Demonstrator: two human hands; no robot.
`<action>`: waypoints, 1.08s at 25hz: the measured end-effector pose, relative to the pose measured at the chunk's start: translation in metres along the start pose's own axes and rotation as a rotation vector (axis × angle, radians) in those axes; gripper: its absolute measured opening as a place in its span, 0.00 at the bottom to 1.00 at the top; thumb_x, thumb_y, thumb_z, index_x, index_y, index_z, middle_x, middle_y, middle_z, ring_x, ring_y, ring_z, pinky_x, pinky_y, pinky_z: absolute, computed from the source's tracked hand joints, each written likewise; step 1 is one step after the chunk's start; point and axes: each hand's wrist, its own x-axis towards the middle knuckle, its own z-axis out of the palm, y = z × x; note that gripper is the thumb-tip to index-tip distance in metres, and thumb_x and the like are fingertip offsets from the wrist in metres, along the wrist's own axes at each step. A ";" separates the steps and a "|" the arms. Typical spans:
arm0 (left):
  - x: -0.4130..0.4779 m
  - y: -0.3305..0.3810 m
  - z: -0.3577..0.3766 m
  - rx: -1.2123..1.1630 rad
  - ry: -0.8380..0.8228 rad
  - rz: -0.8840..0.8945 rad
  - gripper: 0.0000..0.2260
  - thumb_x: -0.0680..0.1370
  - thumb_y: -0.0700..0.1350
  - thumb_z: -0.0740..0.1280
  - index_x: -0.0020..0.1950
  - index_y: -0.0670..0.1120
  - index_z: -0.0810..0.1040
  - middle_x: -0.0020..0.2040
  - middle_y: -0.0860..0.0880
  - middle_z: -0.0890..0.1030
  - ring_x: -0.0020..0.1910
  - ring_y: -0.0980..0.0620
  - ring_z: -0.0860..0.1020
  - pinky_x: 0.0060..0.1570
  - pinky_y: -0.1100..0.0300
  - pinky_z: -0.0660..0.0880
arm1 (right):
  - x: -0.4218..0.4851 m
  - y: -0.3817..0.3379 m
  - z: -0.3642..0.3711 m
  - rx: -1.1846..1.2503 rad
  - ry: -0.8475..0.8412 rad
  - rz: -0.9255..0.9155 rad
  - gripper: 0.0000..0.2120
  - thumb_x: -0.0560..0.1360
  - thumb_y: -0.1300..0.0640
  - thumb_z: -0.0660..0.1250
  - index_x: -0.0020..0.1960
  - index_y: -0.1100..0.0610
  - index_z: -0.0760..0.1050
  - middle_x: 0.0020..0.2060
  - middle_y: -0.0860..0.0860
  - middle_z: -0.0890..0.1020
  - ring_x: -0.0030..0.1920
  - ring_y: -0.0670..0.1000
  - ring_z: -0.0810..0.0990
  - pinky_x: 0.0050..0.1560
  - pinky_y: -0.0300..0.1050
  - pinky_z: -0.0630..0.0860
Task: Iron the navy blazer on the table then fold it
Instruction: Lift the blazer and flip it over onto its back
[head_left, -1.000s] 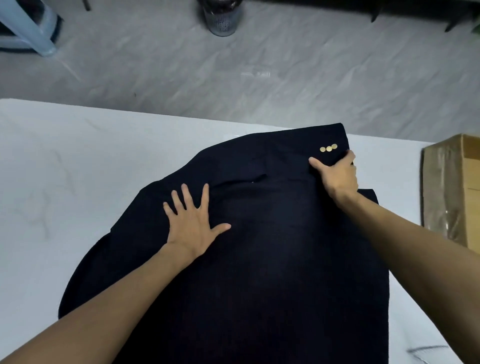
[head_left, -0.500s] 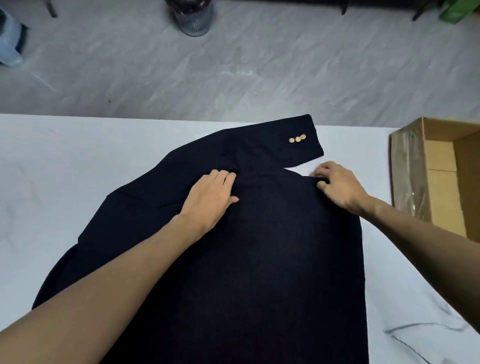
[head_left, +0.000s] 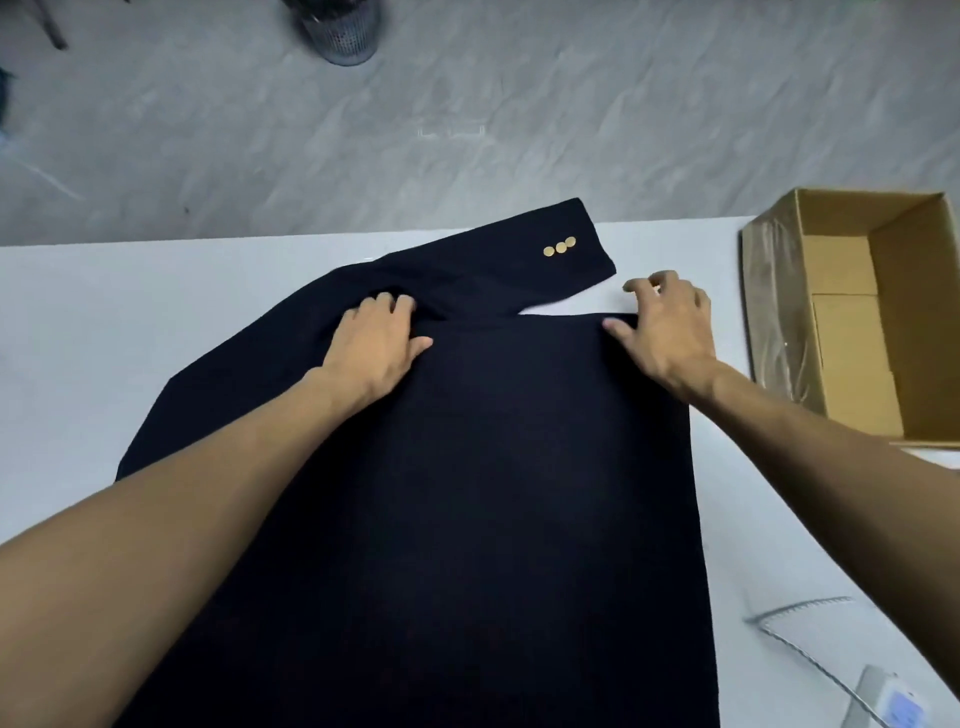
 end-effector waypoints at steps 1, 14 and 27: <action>-0.009 0.003 0.007 0.066 0.090 0.085 0.26 0.81 0.57 0.60 0.73 0.42 0.66 0.69 0.38 0.70 0.67 0.39 0.69 0.68 0.47 0.65 | -0.012 -0.002 0.009 -0.006 0.022 -0.098 0.26 0.77 0.44 0.65 0.71 0.53 0.68 0.70 0.58 0.67 0.70 0.59 0.65 0.73 0.55 0.54; -0.051 0.036 0.044 0.226 -0.069 0.031 0.30 0.84 0.58 0.48 0.81 0.46 0.45 0.80 0.34 0.46 0.79 0.35 0.46 0.78 0.44 0.47 | -0.099 -0.035 0.052 0.045 -0.101 -0.204 0.29 0.80 0.48 0.61 0.78 0.54 0.58 0.77 0.57 0.57 0.76 0.60 0.55 0.76 0.57 0.54; -0.362 0.077 0.125 -0.501 -0.085 -0.971 0.19 0.77 0.54 0.68 0.59 0.41 0.73 0.56 0.40 0.77 0.52 0.36 0.78 0.50 0.49 0.75 | -0.374 0.035 0.070 0.373 -0.677 0.866 0.32 0.73 0.38 0.69 0.64 0.62 0.70 0.61 0.60 0.75 0.61 0.63 0.74 0.61 0.57 0.73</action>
